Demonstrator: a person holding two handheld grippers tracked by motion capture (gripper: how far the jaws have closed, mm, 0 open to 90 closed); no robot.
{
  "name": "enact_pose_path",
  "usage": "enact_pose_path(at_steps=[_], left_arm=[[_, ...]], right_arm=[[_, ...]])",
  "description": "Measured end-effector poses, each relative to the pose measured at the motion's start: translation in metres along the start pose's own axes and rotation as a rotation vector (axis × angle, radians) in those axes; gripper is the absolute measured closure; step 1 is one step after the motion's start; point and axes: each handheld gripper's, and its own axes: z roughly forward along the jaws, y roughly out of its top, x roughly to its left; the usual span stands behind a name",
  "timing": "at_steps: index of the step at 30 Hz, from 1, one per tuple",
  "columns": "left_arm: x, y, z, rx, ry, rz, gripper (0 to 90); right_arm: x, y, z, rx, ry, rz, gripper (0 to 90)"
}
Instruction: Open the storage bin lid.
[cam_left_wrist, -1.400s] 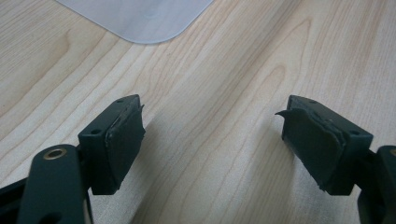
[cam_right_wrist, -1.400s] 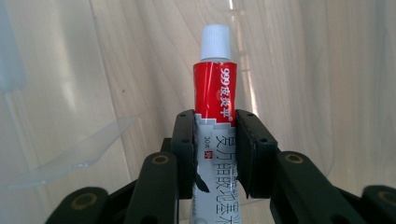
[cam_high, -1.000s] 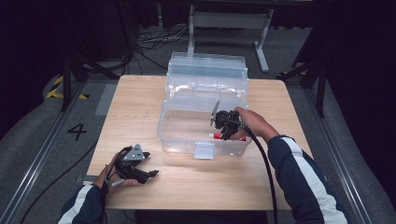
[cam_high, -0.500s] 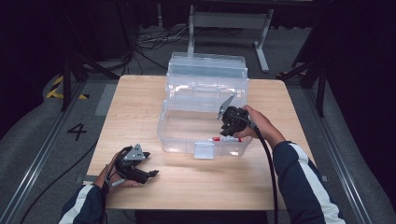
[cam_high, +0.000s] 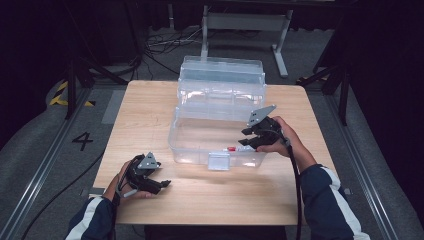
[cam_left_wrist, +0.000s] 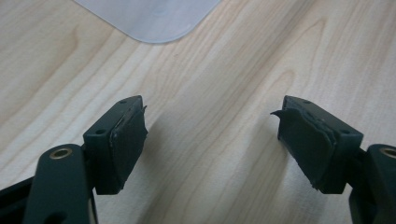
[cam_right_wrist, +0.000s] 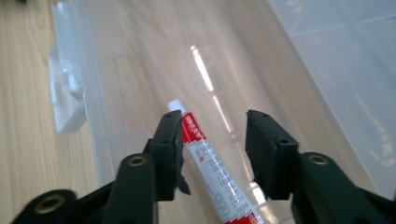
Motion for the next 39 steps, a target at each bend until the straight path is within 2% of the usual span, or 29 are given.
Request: enact_pose_path(at_steps=[1, 4, 5, 6, 8, 9, 10, 11, 14, 15, 16, 18, 21, 22, 24, 26, 27, 29, 31, 32, 33, 35, 37, 39], left_arm=[[0.0, 0.002, -0.003, -0.001, 0.016, 0.013, 23.0], [0.002, 0.008, -0.016, -0.068, 0.02, -0.007, 22.6], [0.003, 0.011, -0.023, -0.088, 0.027, -0.01, 22.5], [0.003, 0.011, -0.023, -0.088, 0.027, -0.01, 22.5], [0.004, 0.019, -0.033, -0.123, 0.037, -0.009, 22.5], [0.003, 0.023, -0.037, -0.137, 0.048, 0.004, 22.5], [0.002, 0.029, -0.045, -0.171, 0.04, 0.009, 22.4], [0.002, 0.032, -0.048, -0.184, 0.04, 0.013, 22.4], [0.0, 0.041, -0.055, -0.201, 0.046, 0.033, 25.2], [-0.001, 0.045, -0.057, -0.204, 0.036, 0.042, 25.2], [-0.002, 0.048, -0.059, -0.209, 0.028, 0.056, 30.2], [-0.005, 0.055, -0.06, -0.201, 0.021, 0.079, 32.1], [-0.005, 0.065, -0.058, -0.197, 0.012, 0.08, 32.4], [-0.005, 0.065, -0.058, -0.197, 0.012, 0.08, 32.3], [-0.004, 0.075, -0.055, -0.2, -0.019, 0.091, 32.0], [-0.004, 0.08, -0.053, -0.2, -0.021, 0.102, 31.0], [-0.004, 0.085, -0.05, -0.208, -0.032, 0.106, 31.0], [-0.006, 0.092, -0.047, -0.201, -0.007, 0.134, 33.5], [-0.005, 0.098, -0.043, -0.2, -0.043, 0.14, 33.4], [-0.005, 0.101, -0.041, -0.191, -0.043, 0.145, 33.4], [-0.005, 0.106, -0.037, -0.174, -0.063, 0.165, 33.7], [-0.006, 0.108, -0.034, -0.162, -0.063, 0.173, 33.9], [-0.007, 0.111, -0.027, -0.131, -0.078, 0.197, 34.0], [-0.008, 0.113, -0.019, -0.099, -0.09, 0.206, 34.6]], right_arm=[[0.001, -0.002, -0.002, -0.022, -0.004, 0.009, 56.6], [0.001, -0.002, -0.01, -0.039, -0.053, -0.005, 53.1], [0.0, -0.001, -0.014, -0.057, -0.06, 0.004, 52.4], [0.0, -0.001, -0.014, -0.057, -0.06, 0.004, 52.4], [-0.003, 0.001, -0.023, -0.096, -0.097, 0.023, 50.3], [-0.005, 0.002, -0.027, -0.11, -0.112, 0.026, 50.3], [-0.008, 0.005, -0.034, -0.128, -0.12, 0.028, 50.1], [-0.01, 0.006, -0.037, -0.132, -0.129, 0.025, 49.0], [-0.015, 0.009, -0.045, -0.142, -0.155, 0.026, 48.3], [-0.018, 0.01, -0.048, -0.154, -0.167, 0.033, 48.3], [-0.02, 0.012, -0.052, -0.166, -0.177, 0.041, 47.8], [-0.026, 0.015, -0.058, -0.186, -0.205, 0.045, 47.6], [-0.036, 0.02, -0.063, -0.21, -0.244, 0.056, 47.0], [-0.041, 0.022, -0.065, -0.224, -0.248, 0.069, 46.8], [-0.045, 0.024, -0.067, -0.232, -0.25, 0.077, 46.7], [-0.049, 0.028, -0.068, -0.232, -0.265, 0.076, 46.5], [-0.054, 0.03, -0.069, -0.225, -0.265, 0.077, 46.1], [-0.061, 0.036, -0.068, -0.204, -0.274, 0.073, 43.9], [-0.067, 0.042, -0.065, -0.183, -0.274, 0.065, 43.3], [-0.069, 0.044, -0.064, -0.176, -0.272, 0.065, 43.3], [-0.073, 0.05, -0.061, -0.164, -0.279, 0.065, 43.4], [-0.075, 0.052, -0.059, -0.16, -0.288, 0.056, 43.2], [-0.078, 0.057, -0.055, -0.156, -0.271, 0.055, 43.5], [-0.082, 0.062, -0.05, -0.138, -0.279, 0.054, 44.4]])
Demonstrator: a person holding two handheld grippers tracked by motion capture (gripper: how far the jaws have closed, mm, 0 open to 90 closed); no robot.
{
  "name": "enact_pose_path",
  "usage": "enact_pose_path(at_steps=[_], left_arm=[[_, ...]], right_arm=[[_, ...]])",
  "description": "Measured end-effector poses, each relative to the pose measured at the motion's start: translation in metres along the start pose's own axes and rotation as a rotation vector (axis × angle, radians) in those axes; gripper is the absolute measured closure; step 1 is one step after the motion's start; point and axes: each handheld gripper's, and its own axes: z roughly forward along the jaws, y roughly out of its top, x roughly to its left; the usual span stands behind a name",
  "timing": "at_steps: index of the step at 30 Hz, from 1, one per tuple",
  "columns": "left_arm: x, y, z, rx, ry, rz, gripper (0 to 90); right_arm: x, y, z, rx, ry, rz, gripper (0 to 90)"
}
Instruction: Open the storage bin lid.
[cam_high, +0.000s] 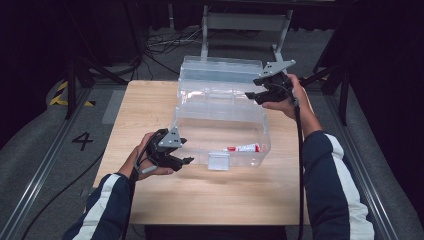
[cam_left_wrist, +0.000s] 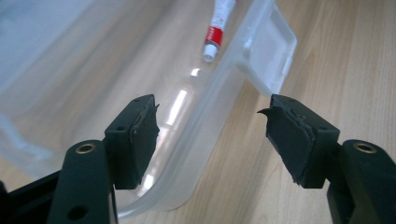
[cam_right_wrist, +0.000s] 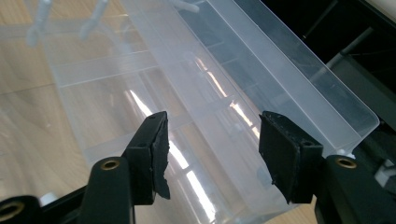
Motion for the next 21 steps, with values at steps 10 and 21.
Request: enact_pose_path(at_steps=[10, 21], left_arm=[[0.003, 0.006, 0.024, 0.093, -0.041, 0.015, 42.5], [0.008, 0.011, 0.039, 0.172, -0.05, 0.023, 53.3]], right_arm=[[-0.011, 0.015, 0.032, 0.155, 0.039, -0.013, 54.0], [-0.008, 0.026, 0.046, 0.249, 0.077, -0.068, 64.4]])
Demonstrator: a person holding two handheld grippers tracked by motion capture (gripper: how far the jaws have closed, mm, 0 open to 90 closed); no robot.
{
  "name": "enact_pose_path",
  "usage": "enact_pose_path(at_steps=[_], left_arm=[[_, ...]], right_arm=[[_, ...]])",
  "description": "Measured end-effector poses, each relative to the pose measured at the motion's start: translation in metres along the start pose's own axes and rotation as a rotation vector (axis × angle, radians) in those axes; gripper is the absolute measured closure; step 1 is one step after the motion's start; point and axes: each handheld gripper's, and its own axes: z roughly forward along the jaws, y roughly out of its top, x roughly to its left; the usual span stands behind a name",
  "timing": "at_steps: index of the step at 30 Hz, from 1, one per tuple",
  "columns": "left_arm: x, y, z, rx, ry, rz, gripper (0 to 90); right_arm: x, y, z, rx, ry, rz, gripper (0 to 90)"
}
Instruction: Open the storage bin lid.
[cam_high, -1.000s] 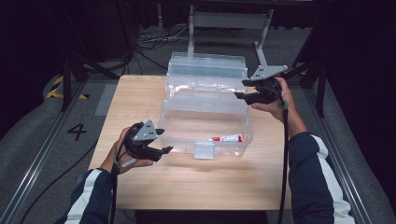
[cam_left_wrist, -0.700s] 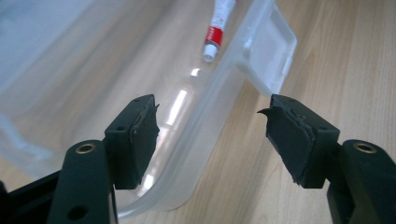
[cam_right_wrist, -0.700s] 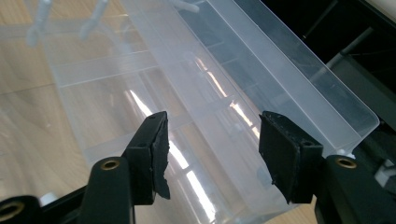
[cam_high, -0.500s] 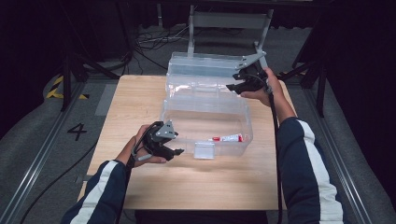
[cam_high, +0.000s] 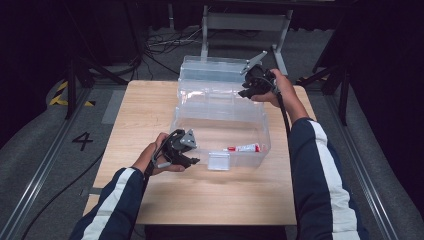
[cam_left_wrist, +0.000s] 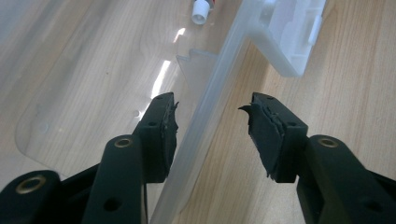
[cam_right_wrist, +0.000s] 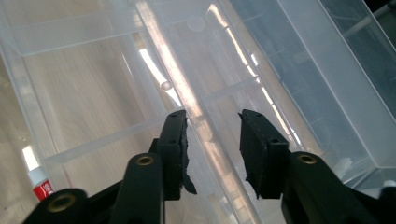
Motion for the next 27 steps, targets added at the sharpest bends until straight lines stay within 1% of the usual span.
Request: enact_pose_path(at_steps=[2, 3, 4, 5, 7, 8, 9, 10, 11, 13, 14, 15, 16, 18, 23, 25, 27], left_arm=[[0.001, 0.001, 0.0, -0.003, -0.004, -0.003, 56.4], [0.001, 0.001, 0.0, -0.003, -0.004, -0.003, 57.2], [0.0, 0.001, 0.0, 0.002, 0.01, 0.003, 58.5], [0.0, 0.001, 0.001, 0.002, 0.018, 0.004, 59.4], [0.0, 0.001, 0.001, 0.003, 0.025, 0.006, 62.8], [0.001, 0.001, 0.001, 0.005, 0.029, 0.008, 62.8], [0.001, 0.002, 0.0, 0.01, 0.026, 0.009, 65.0], [0.002, 0.002, 0.0, 0.014, 0.025, 0.009, 68.4], [0.002, 0.002, 0.0, 0.014, 0.025, 0.009, 68.9], [0.003, 0.003, 0.0, 0.021, 0.016, 0.014, 69.4], [0.004, 0.003, 0.0, 0.022, 0.01, 0.011, 69.8], [0.004, 0.003, 0.0, 0.021, 0.007, 0.01, 70.2], [0.004, 0.003, 0.0, 0.016, 0.002, 0.004, 70.4], [0.005, 0.002, 0.0, 0.016, -0.004, 0.008, 71.2], [0.005, 0.002, -0.001, 0.016, -0.005, 0.006, 71.5], [0.005, 0.002, 0.0, 0.01, -0.005, 0.001, 71.5], [0.005, 0.002, 0.0, 0.004, -0.005, 0.0, 71.4]], right_arm=[[0.002, 0.004, -0.001, 0.022, 0.001, -0.024, 70.1], [0.002, 0.004, -0.001, 0.022, 0.001, -0.024, 70.1], [0.004, 0.007, -0.001, 0.049, -0.004, -0.037, 71.1], [0.004, 0.008, -0.001, 0.064, -0.009, -0.037, 71.2], [0.005, 0.009, -0.001, 0.072, -0.014, -0.042, 71.6], [0.005, 0.01, -0.001, 0.086, -0.02, -0.057, 72.1], [0.006, 0.012, -0.001, 0.097, -0.024, -0.069, 72.7], [0.008, 0.015, 0.0, 0.127, -0.031, -0.094, 73.7], [0.008, 0.015, 0.0, 0.127, -0.031, -0.094, 73.7], [0.008, 0.018, 0.001, 0.153, -0.034, -0.119, 74.7], [0.009, 0.019, 0.001, 0.161, -0.032, -0.122, 75.3], [0.009, 0.021, 0.001, 0.173, -0.028, -0.138, 75.9], [0.009, 0.022, 0.002, 0.18, -0.027, -0.139, 76.3], [0.009, 0.024, 0.003, 0.189, -0.024, -0.149, 77.2], [0.012, 0.028, 0.004, 0.207, -0.031, -0.169, 78.3], [0.012, 0.027, 0.004, 0.2, -0.03, -0.156, 78.3], [0.012, 0.027, 0.004, 0.202, -0.03, -0.155, 78.3]])
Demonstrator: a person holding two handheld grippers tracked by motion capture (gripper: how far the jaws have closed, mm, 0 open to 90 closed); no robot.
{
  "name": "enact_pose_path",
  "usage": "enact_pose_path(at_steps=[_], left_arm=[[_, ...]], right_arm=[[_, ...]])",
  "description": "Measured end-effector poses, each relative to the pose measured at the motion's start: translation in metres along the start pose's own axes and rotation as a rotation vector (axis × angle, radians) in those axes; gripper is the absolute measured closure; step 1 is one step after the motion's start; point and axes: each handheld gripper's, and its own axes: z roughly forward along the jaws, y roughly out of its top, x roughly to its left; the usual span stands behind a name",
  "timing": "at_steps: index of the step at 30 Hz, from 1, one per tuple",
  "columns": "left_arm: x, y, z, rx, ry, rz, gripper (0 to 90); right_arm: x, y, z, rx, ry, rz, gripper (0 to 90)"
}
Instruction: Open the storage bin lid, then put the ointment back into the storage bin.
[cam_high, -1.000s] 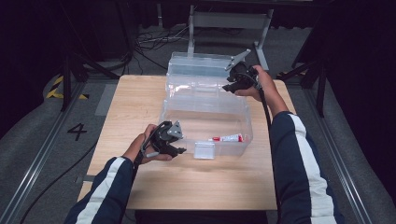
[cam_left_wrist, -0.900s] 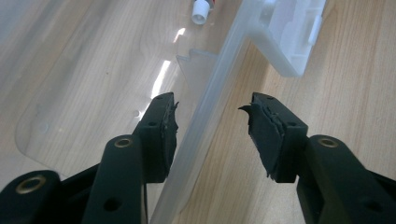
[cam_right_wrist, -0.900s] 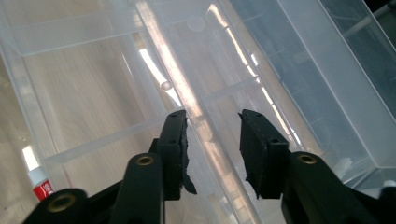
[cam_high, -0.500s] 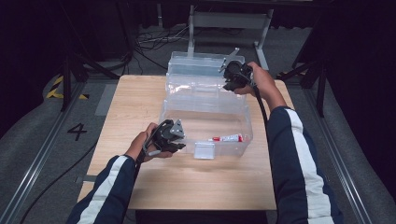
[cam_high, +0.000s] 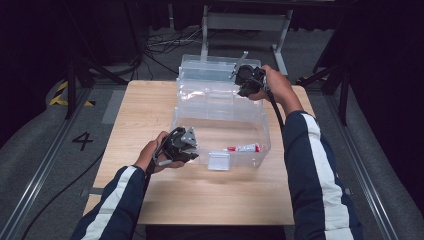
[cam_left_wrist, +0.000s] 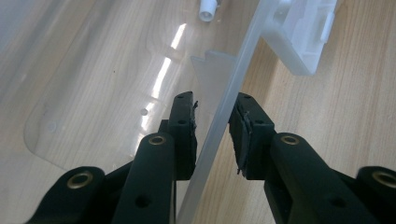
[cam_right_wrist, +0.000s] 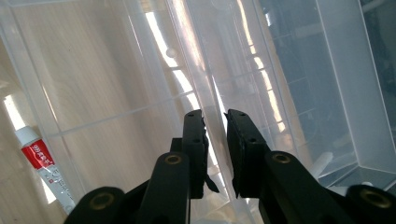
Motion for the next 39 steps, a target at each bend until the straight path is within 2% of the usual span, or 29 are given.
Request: enact_pose_path(at_steps=[4, 22, 28, 33, 39], left_arm=[[0.0004, -0.0004, -0.0001, -0.004, 0.001, 0.002, 71.4], [0.0003, -0.0017, -0.0001, -0.024, 0.001, -0.017, 70.9], [-0.0008, -0.0023, 0.0004, -0.033, 0.007, -0.032, 70.3], [-0.0033, -0.0023, 0.0008, -0.03, 0.026, -0.051, 68.3], [-0.0035, -0.0018, 0.0013, -0.031, 0.033, -0.053, 67.5]], right_arm=[[0.0004, 0.0015, 0.0002, 0.01, -0.004, -0.011, 78.3], [0.002, 0.0022, 0.0, 0.017, -0.01, -0.006, 78.4], [0.0044, 0.0019, -0.0009, 0.007, -0.02, -0.013, 79.8], [0.0065, 0.0009, -0.0043, -0.009, -0.008, -0.011, 81.6], [0.0094, 0.0007, -0.0072, -0.016, -0.007, -0.018, 82.7]])
